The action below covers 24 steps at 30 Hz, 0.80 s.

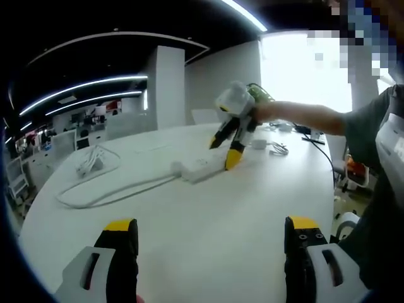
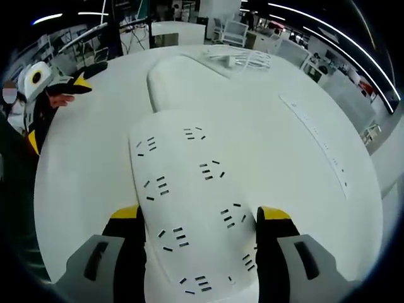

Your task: Straighten the power strip on the desk, plug the charger into it

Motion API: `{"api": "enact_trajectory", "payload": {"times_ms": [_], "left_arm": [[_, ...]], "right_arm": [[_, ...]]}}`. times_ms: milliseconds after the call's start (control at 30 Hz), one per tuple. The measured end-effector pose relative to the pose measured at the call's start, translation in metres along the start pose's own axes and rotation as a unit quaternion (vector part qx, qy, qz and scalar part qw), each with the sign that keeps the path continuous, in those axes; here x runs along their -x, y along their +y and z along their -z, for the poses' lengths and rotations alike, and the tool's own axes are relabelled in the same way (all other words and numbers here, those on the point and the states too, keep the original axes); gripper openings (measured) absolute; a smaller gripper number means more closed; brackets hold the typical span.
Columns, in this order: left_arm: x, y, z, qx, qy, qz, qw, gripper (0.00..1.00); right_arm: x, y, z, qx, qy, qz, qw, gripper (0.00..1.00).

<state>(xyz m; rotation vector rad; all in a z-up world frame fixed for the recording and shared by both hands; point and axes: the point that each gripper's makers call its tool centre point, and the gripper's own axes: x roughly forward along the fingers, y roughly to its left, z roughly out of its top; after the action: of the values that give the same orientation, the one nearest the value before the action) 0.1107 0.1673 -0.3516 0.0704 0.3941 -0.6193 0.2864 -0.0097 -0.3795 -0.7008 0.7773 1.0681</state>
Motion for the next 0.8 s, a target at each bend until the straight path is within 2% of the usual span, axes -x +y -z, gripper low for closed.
{"api": "enact_trajectory", "payload": {"times_ms": [233, 800], "left_arm": [[0.0003, -0.0025, -0.0004, -0.003, 0.001, 0.005, 1.0, 0.99], [0.0005, -0.0043, -0.0015, -0.008, 0.002, 0.003, 1.0, 0.99]], "right_arm": [[-0.0007, -0.0016, -0.0007, -0.009, 0.01, 0.004, 0.9999, 0.71], [0.0005, 0.0024, -0.0003, -0.004, -0.009, 0.005, 0.9999, 0.71]]}}
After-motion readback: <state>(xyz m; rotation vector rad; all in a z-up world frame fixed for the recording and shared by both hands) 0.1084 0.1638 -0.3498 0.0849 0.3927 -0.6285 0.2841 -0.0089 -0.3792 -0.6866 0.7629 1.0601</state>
